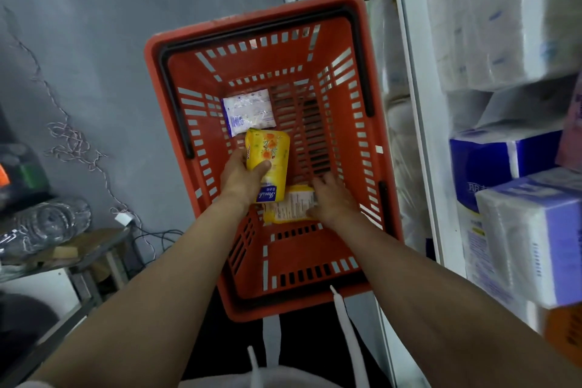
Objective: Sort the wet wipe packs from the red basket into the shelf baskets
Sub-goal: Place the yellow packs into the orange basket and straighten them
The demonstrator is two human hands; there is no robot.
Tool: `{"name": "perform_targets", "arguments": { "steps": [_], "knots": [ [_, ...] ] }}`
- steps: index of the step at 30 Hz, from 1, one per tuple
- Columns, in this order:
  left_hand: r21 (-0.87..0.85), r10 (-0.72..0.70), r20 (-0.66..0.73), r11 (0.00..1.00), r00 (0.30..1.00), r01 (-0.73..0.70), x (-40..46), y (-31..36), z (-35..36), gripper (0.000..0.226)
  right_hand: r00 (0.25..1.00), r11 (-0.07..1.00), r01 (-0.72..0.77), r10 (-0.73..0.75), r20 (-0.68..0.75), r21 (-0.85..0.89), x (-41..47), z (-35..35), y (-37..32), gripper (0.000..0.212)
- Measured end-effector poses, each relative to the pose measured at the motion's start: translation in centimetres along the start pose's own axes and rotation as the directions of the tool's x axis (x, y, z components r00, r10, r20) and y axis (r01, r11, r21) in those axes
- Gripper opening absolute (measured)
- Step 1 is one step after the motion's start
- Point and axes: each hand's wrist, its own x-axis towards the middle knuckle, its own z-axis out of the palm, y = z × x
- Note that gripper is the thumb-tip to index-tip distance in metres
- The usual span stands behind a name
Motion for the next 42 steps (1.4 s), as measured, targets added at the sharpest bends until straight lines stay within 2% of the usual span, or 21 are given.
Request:
{"name": "perform_targets", "arguments": {
  "steps": [2,6,8,10,12,15,18,19,20,24,27,29,31,34,36,38,42],
  "knots": [
    [0.018,-0.002,-0.011,1.000,1.000,0.002,-0.2,-0.4,0.0,0.031,1.000,0.998,-0.020,0.020,0.003,-0.051,-0.1,0.0,-0.2,0.068],
    [-0.025,-0.028,-0.041,0.999,0.999,0.027,-0.7,-0.9,0.1,0.032,0.999,0.999,-0.032,0.031,-0.028,-0.041,0.0,-1.0,-0.8,0.058],
    [-0.040,-0.016,-0.064,0.999,0.998,0.013,-0.9,-0.9,0.1,0.031,0.992,0.990,-0.081,0.091,-0.088,0.114,-0.7,-1.5,-0.9,0.043],
    [-0.024,0.016,-0.100,1.000,0.995,-0.018,-1.0,-0.7,-0.1,0.034,0.943,0.931,-0.183,0.257,-0.213,0.315,-1.8,-2.1,-1.2,0.034],
    [-0.026,0.049,-0.129,0.998,0.990,-0.053,-1.1,-0.4,-0.2,0.035,0.862,0.810,-0.220,0.422,-0.281,0.543,-3.0,-2.3,-2.0,0.033],
    [-0.062,0.048,-0.139,0.996,0.989,-0.057,-1.4,0.0,-0.3,0.033,0.792,0.457,-0.049,0.560,-0.245,0.888,-4.3,-2.3,-3.7,0.037],
    [-0.116,0.015,-0.139,0.993,0.990,-0.032,-1.3,0.5,-0.5,0.029,0.820,0.172,0.150,0.529,-0.220,0.974,-4.5,-2.6,-5.0,0.034],
    [-0.154,0.004,-0.125,0.988,0.992,-0.023,-1.3,0.7,-0.6,0.028,0.853,0.101,0.175,0.480,-0.202,0.979,-4.4,-2.9,-5.3,0.030],
    [-0.201,-0.002,-0.094,0.980,0.996,-0.017,-1.3,1.0,-0.6,0.028,0.887,0.076,0.178,0.420,-0.193,0.981,-4.1,-3.2,-5.6,0.029],
    [-0.354,-0.008,0.096,0.934,0.995,0.042,-1.9,2.0,-0.9,0.045,0.961,0.195,0.112,0.227,-0.156,0.974,-3.2,-4.5,-6.4,0.031],
    [-0.381,-0.034,0.119,0.921,0.992,0.077,-1.6,1.8,-0.7,0.055,0.996,0.330,0.037,0.068,-0.063,0.943,-2.4,-5.9,-6.3,0.028],
    [-0.454,-0.098,0.100,0.881,0.990,0.133,-1.4,1.5,-0.1,0.047,0.995,0.384,0.028,0.073,-0.061,0.923,-1.4,-7.0,-6.4,0.024],
    [-0.531,-0.209,0.093,0.817,0.973,0.226,-1.6,1.2,0.7,0.039,0.977,0.453,0.075,0.144,-0.156,0.889,0.2,-8.2,-6.8,0.022],
    [-0.557,-0.353,0.110,0.753,0.929,0.352,-1.5,-0.5,2.0,0.043,0.958,0.613,0.129,0.126,-0.258,0.780,3.1,-9.8,-8.1,0.040],
    [-0.555,-0.408,0.139,0.722,0.902,0.412,-1.5,-1.5,2.3,0.048,0.957,0.679,0.147,0.086,-0.276,0.720,5.0,-10.7,-9.4,0.052],
    [-0.546,-0.428,0.161,0.712,0.890,0.441,-1.3,-2.3,2.1,0.054,0.957,0.744,0.180,0.017,-0.288,0.643,7.0,-11.1,-10.5,0.055],
    [-0.515,-0.433,0.161,0.730,0.887,0.449,-0.7,-3.2,1.8,0.056,0.955,0.912,0.204,-0.106,-0.275,0.357,10.3,-10.2,-11.8,0.066]
  ]
}}
